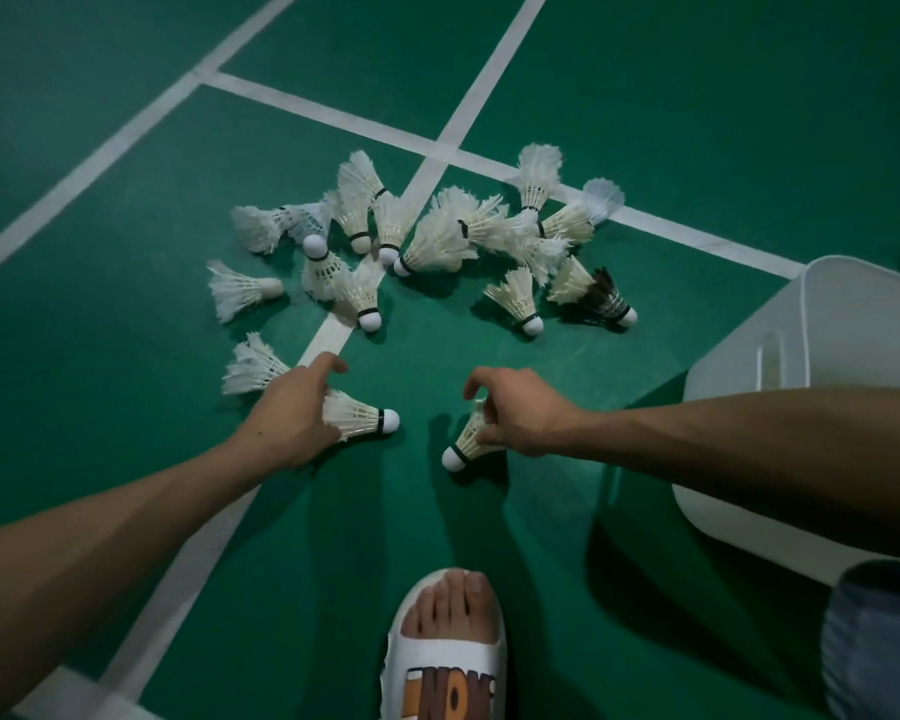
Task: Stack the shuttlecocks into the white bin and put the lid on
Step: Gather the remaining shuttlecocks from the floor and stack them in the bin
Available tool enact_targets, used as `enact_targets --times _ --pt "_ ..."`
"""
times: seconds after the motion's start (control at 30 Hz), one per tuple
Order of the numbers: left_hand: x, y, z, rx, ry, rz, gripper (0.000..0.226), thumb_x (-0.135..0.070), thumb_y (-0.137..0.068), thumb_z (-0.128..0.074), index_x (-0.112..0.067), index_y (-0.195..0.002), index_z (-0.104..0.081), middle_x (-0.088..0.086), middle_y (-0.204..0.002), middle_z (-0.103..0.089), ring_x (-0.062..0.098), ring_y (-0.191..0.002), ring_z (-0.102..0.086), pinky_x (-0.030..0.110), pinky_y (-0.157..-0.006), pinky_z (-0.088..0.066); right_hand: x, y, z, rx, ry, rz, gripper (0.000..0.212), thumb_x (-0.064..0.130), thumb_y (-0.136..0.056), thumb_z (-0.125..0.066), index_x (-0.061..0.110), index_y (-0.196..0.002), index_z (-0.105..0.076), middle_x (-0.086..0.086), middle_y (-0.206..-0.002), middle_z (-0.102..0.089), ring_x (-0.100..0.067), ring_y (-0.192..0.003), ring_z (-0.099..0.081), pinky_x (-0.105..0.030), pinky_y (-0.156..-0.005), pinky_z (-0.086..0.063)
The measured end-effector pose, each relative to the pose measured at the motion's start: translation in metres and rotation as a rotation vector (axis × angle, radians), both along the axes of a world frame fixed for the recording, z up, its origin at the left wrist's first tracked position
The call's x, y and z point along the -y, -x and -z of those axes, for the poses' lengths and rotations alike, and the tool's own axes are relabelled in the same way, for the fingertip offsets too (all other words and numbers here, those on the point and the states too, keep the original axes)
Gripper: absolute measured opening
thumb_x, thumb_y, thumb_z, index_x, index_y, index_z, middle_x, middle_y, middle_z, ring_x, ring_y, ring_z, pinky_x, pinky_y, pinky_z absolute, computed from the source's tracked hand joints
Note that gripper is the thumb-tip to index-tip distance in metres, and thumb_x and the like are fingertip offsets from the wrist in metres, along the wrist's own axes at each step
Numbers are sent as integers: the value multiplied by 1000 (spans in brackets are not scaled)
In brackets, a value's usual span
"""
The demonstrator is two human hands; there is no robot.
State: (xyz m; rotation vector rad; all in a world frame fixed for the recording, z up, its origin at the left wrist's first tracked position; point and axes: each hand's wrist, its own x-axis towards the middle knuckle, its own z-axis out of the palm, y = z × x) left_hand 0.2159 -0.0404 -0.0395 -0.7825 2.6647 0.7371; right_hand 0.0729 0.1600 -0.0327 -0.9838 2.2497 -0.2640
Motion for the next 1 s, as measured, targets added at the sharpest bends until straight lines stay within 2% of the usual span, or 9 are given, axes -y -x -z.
enact_targets --times 0.07,0.17,0.27,0.4,0.53,0.6,0.73,0.87,1.0 --pt "5 -2 -2 -77 -57 -86 64 -9 -73 -77 -20 -128 -46 6 -108 -60 19 -79 -54 28 -67 -42 3 0 -1 8 14 15 46 18 -80 -74 17 -122 -54 -6 -111 -63 -18 -93 -56 -24 -77 -43" --pt "10 -4 -5 -162 140 -104 65 -29 -70 -82 -23 -126 -50 3 -107 -60 21 -93 -52 35 -79 -44 4 2 0 15 23 23 45 17 -80 -74 17 -121 -55 -5 -107 -62 -19 -95 -57 -24 -75 -41" --pt "12 -9 -3 13 226 -153 82 -52 -64 -81 -35 -133 -40 7 -125 -49 31 -118 -42 45 -95 -39 5 1 -1 19 30 23 44 15 -80 -74 16 -120 -56 -2 -101 -60 -20 -94 -58 -25 -76 -42" --pt "-1 -16 6 -74 -166 -119 79 -27 -68 -85 -28 -134 -41 5 -113 -53 22 -101 -52 31 -84 -40 9 1 -3 25 63 65 39 9 -83 -70 15 -119 -56 2 -94 -53 -15 -87 -52 -26 -73 -41" --pt "-16 -11 9 -185 -173 17 60 -7 -78 -74 -27 -127 -48 -4 -107 -56 13 -75 -57 8 -66 -37 5 0 -1 58 34 123 42 7 -83 -67 16 -122 -54 -4 -101 -59 -17 -87 -52 -26 -70 -39" --pt "-20 -6 7 -184 -248 57 58 -5 -80 -72 -33 -125 -48 -9 -105 -60 9 -63 -55 7 -60 -42 -1 -2 2 105 12 151 49 8 -80 -71 16 -125 -51 -6 -107 -59 -19 -90 -53 -26 -70 -40" --pt "-27 9 2 -247 -256 118 42 -8 -83 -69 -39 -110 -56 -7 -104 -60 9 -85 -57 13 -75 -42 -15 5 -6 169 -9 240 49 10 -78 -76 17 -121 -55 -6 -113 -59 -23 -100 -59 -30 -79 -51" --pt "-40 36 -13 -286 -195 110 13 -17 -84 -70 -27 -91 -73 1 -108 -58 14 -97 -56 21 -87 -36 -34 30 -34 94 105 284 30 8 -80 -72 21 -105 -64 -3 -90 -64 -18 -76 -61 -27 -65 -52" --pt "-64 73 -49 -384 -246 40 30 -16 -78 -77 -19 -107 -72 3 -118 -56 16 -103 -56 26 -96 -42 -62 56 -84 77 323 432 20 8 -83 -71 21 -98 -70 3 -85 -63 -7 -69 -56 -20 -63 -48"
